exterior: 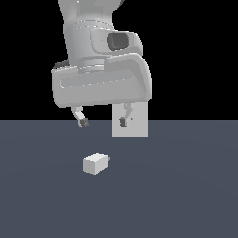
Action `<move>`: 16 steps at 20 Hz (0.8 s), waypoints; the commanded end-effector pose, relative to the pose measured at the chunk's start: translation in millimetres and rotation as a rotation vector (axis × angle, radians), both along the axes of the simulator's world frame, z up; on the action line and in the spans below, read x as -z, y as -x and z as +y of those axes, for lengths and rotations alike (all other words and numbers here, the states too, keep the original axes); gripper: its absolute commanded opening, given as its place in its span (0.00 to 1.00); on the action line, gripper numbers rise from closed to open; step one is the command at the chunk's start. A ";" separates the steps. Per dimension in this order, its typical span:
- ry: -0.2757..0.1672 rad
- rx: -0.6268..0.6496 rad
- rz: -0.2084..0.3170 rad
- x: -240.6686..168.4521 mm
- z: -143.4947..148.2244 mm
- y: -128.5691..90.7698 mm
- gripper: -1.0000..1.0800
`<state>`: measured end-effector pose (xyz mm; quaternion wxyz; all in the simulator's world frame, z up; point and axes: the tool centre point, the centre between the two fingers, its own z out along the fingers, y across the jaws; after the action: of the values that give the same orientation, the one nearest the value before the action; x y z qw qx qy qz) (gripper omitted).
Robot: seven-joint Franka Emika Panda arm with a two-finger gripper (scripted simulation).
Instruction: Plug the charger into the wall socket.
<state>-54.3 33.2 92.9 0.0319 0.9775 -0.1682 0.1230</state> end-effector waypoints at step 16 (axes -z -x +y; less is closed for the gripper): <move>0.033 0.150 -0.120 26.5 11.4 7.5 0.96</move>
<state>-61.7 44.4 67.8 0.0459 0.9542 -0.2361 0.1778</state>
